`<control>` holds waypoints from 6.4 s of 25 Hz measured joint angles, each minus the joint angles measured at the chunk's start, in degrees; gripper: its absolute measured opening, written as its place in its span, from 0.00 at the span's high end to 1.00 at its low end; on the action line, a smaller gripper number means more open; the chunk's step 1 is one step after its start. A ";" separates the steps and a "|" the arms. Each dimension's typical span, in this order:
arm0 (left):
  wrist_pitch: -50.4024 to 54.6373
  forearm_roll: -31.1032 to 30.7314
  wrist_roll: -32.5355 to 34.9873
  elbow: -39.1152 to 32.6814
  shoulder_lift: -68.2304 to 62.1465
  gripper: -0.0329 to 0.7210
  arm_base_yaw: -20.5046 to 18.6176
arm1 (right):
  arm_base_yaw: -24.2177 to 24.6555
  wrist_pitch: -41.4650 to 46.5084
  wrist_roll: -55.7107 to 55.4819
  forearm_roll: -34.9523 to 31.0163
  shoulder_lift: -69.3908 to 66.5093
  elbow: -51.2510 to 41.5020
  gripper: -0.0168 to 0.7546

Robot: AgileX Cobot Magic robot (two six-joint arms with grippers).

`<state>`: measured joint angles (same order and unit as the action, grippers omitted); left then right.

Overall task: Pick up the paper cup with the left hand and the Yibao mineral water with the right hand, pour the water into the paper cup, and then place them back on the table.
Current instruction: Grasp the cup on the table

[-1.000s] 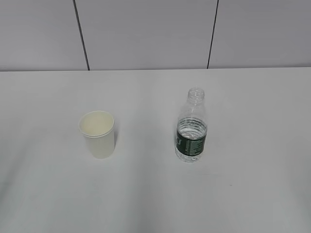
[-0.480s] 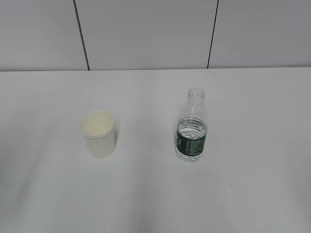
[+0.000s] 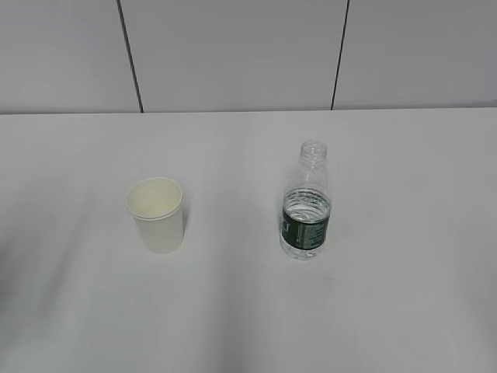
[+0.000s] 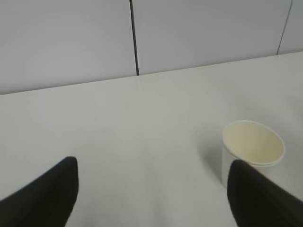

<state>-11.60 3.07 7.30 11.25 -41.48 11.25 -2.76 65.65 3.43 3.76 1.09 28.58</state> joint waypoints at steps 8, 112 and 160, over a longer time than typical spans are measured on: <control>-15.25 0.12 -0.06 -2.26 -14.85 0.18 0.00 | 0.00 0.00 0.00 0.00 0.00 0.00 0.21; -44.97 -87.71 -49.05 15.50 -52.71 0.36 -23.94 | 0.00 0.00 0.00 0.00 0.00 0.00 0.21; -53.90 -64.18 -21.02 22.08 -76.74 0.17 -16.94 | 0.00 0.00 0.00 0.00 0.00 0.00 0.21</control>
<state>-65.50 -61.11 -13.72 33.32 -118.22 -5.69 -2.76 65.65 3.43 3.76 1.09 28.58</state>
